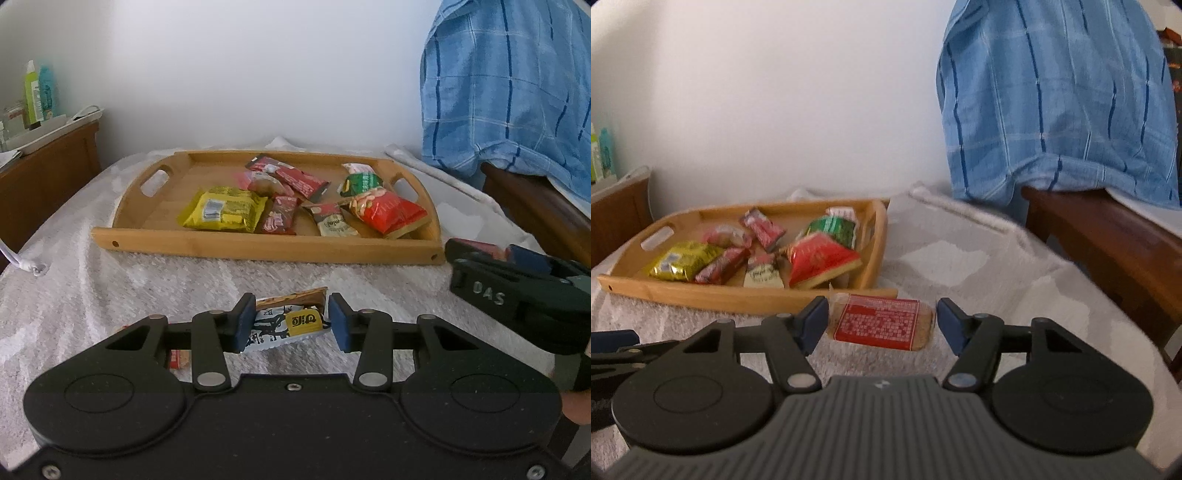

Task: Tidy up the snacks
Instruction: 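Grasp the brown nut bar with the left tool while the right tool approaches the red square packet, then carry the nut bar and red square packet over the wooden tray with both tools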

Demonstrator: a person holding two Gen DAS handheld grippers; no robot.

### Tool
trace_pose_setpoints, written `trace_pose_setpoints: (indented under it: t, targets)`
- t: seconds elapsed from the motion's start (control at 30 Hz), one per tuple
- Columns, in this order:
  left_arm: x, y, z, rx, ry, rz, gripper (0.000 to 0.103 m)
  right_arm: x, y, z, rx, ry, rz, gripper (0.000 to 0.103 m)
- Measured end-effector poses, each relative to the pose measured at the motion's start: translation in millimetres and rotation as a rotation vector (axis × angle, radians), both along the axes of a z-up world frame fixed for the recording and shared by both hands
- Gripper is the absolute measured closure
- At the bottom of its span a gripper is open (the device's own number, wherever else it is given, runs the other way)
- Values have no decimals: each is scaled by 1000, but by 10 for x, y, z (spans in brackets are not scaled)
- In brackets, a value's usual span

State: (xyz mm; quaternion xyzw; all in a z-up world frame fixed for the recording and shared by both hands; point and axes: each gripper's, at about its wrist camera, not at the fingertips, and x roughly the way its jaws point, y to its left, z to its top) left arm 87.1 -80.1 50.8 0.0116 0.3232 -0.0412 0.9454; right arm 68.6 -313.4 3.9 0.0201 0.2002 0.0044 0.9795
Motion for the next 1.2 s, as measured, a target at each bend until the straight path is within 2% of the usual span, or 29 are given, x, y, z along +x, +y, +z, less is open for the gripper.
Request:
trace_pose_setpoints:
  t: [0.17, 0.3, 0.57, 0.77, 0.9, 1.03, 1.2]
  targets:
    - [9, 32, 105, -7, -33, 3, 63, -96, -69, 99, 49, -69, 29, 36]
    - [90, 98, 259, -18, -76, -4, 63, -132, -75, 256, 49, -126, 59, 36]
    - [514, 427, 612, -19, -160, 8, 63, 323, 85, 572, 93, -107, 165, 36]
    - [1198, 826, 731, -44, -170, 25, 63, 1071, 314, 739, 102, -31, 256, 36]
    - [1775, 1065, 677, -105, -113, 32, 63, 1612, 464, 720, 83, 75, 288, 36]
    - [2192, 1180, 568, -161, -63, 36, 63, 2041, 604, 613, 52, 165, 295, 36]
    - [2560, 1146, 344, -136, 7, 44, 63, 2396, 758, 465, 19, 253, 300, 36]
